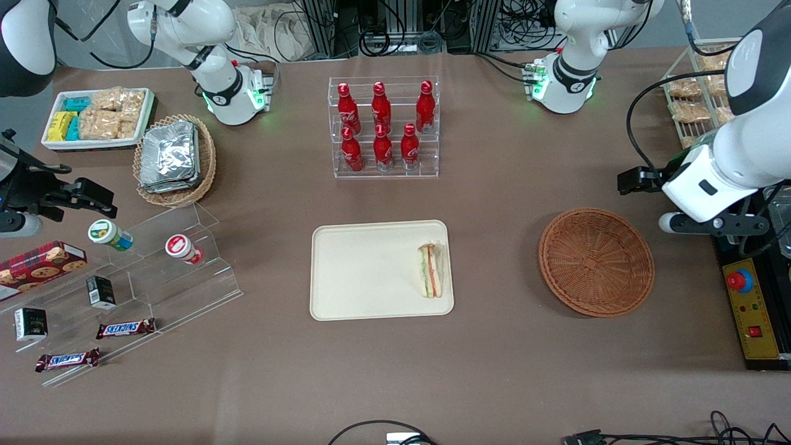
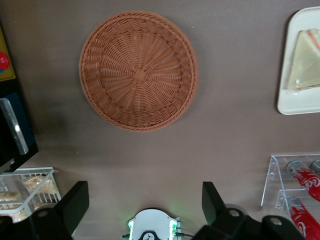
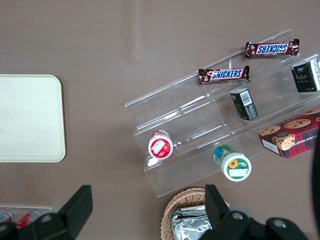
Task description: Place sandwich from basket to tray
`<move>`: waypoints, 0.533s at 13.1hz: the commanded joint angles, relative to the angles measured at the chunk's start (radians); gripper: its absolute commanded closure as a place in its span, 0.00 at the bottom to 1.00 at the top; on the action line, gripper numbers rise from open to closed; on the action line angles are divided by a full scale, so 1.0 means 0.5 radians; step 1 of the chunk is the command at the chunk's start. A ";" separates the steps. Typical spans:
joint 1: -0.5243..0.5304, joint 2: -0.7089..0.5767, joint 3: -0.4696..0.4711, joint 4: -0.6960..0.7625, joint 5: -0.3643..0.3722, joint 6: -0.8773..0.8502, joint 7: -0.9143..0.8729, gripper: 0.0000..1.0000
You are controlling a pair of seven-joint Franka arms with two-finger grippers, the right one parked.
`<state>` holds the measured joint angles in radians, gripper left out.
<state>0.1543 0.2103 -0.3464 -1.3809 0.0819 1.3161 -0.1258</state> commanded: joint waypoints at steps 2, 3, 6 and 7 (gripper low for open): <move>0.069 -0.211 0.002 -0.354 0.020 0.070 0.049 0.00; 0.084 -0.288 0.002 -0.477 0.017 0.150 0.049 0.00; 0.099 -0.442 0.002 -0.717 -0.001 0.331 0.049 0.00; 0.096 -0.485 0.002 -0.781 -0.004 0.386 0.049 0.00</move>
<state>0.1877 0.0636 -0.3418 -1.6577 0.0818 1.4440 -0.1215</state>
